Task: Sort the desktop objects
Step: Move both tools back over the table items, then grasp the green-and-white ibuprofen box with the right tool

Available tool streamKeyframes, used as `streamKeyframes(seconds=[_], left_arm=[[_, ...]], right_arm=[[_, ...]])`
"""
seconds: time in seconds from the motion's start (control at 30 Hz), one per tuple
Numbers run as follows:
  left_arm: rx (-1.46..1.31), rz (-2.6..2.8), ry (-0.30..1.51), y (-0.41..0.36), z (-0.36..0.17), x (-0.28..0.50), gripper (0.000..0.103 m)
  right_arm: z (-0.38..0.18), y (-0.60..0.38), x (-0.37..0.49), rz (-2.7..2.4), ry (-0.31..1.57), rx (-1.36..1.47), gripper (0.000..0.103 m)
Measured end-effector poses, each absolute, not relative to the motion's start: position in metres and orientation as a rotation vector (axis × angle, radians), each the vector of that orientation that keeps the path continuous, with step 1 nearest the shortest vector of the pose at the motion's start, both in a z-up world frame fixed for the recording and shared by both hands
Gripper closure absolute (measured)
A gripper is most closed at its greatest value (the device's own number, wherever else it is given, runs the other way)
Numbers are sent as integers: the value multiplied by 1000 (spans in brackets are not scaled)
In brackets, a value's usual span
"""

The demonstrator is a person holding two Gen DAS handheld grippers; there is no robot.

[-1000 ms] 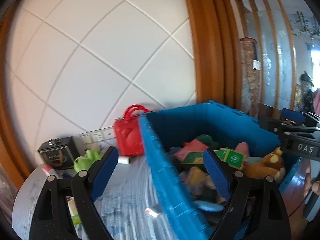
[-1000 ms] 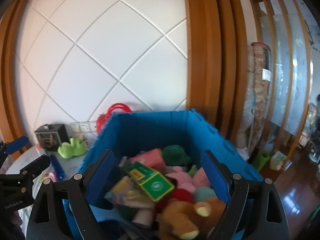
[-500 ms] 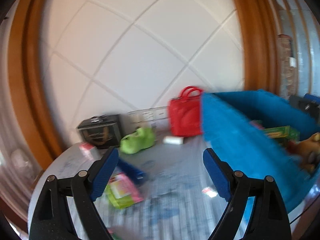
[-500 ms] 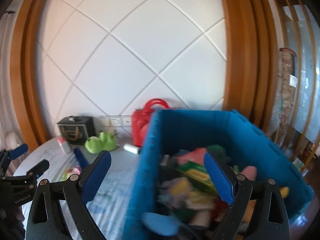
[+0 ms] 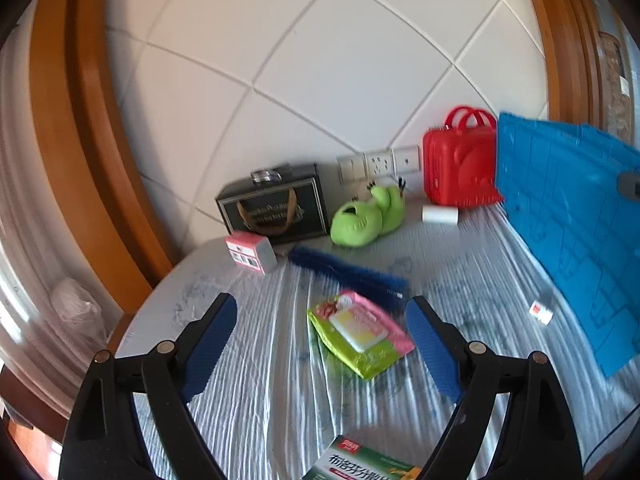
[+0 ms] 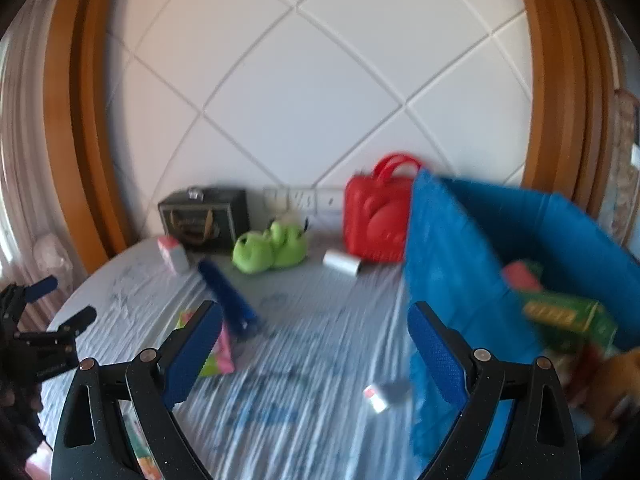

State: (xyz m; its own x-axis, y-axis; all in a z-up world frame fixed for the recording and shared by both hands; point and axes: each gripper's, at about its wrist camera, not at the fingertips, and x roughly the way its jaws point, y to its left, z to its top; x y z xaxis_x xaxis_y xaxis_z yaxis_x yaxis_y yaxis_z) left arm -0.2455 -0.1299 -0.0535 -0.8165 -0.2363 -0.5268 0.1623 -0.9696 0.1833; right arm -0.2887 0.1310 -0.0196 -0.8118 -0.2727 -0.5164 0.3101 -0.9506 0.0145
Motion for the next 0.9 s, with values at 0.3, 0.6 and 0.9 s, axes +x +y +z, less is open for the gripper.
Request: streamKeyframes(seconds=[0.3, 0.6, 0.9], left_arm=[[1008, -2769, -106, -157, -108, -278, 16], [1052, -2739, -57, -165, -133, -300, 16], [1101, -2720, -29, -183, -152, -302, 16]], right_arm=[[-90, 103, -311, -2616, 173, 949, 8], [-172, 33, -307, -2216, 323, 1063, 8], [-229, -62, -241, -1786, 506, 1051, 8]])
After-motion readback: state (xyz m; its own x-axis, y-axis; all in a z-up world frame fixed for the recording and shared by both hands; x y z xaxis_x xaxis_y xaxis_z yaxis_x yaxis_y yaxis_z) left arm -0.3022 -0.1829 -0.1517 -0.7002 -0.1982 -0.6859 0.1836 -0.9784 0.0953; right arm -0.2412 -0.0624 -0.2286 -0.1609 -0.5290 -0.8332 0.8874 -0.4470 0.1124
